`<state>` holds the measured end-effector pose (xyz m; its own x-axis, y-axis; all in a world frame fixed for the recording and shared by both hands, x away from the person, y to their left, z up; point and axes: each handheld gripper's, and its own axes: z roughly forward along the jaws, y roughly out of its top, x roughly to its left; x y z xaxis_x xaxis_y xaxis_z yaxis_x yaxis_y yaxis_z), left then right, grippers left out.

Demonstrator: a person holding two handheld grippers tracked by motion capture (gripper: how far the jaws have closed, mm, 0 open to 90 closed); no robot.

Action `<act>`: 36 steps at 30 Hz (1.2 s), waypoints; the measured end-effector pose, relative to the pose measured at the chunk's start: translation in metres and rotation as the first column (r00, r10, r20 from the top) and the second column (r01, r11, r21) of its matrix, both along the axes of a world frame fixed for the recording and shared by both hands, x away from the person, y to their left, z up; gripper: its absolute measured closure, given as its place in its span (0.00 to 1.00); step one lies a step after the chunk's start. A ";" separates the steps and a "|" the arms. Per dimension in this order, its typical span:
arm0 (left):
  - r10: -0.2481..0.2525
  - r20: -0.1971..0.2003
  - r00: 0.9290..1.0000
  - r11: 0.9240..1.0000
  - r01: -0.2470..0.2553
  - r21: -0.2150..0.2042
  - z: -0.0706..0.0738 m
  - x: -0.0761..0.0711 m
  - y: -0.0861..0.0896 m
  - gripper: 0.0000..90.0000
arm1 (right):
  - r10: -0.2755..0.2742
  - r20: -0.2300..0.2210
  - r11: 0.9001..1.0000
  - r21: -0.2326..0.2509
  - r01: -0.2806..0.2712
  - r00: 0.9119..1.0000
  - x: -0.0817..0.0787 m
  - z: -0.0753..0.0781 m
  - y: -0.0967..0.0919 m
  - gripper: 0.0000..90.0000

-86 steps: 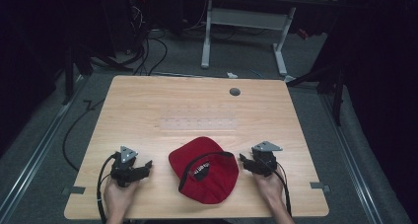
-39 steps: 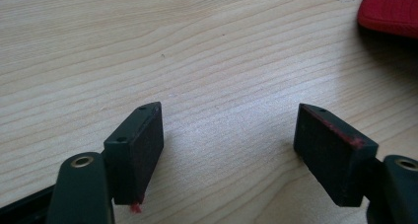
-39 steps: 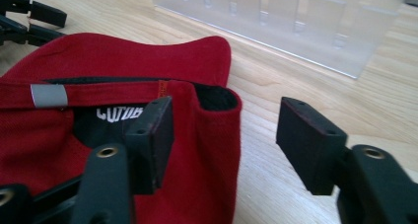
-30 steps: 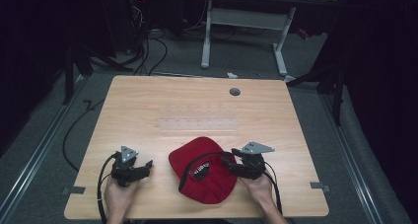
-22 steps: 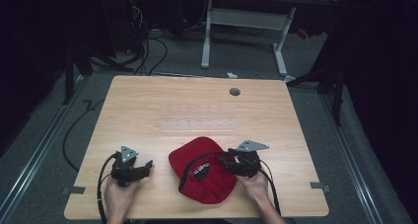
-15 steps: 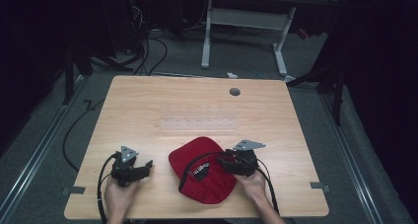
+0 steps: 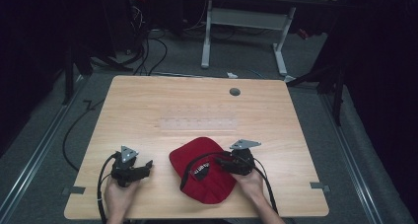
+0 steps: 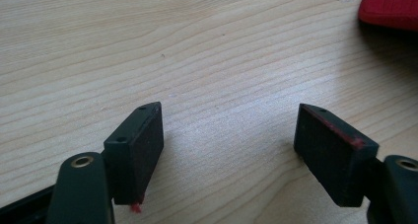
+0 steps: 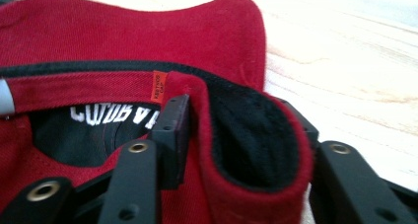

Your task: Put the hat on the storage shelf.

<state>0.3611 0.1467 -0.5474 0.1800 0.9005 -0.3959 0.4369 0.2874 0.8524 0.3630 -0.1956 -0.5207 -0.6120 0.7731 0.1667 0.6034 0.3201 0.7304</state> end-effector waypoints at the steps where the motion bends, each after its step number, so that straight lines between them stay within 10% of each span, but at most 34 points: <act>1: 0.000 0.000 1.000 1.000 0.000 0.000 0.000 0.000 0.000 0.30 | 0.007 -0.002 1.000 -0.002 -0.007 1.000 0.000 -0.001 0.000 0.63; 15: 0.014 -0.007 1.000 1.000 -0.014 -0.001 0.000 0.001 0.000 0.25 | 0.068 -0.023 0.994 0.091 -0.066 0.997 0.001 0.002 -0.004 0.90; 36: -0.007 -0.015 1.000 1.000 0.007 0.006 -0.001 0.002 -0.001 0.20 | 0.035 -0.004 0.983 0.179 -0.034 0.999 -0.003 0.021 -0.029 0.92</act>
<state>0.3629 0.1456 -0.5481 0.1809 0.9014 -0.3935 0.4514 0.2793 0.8475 0.3601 -0.2247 -0.4993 -0.6362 0.7086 0.3053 0.5998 0.2053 0.7734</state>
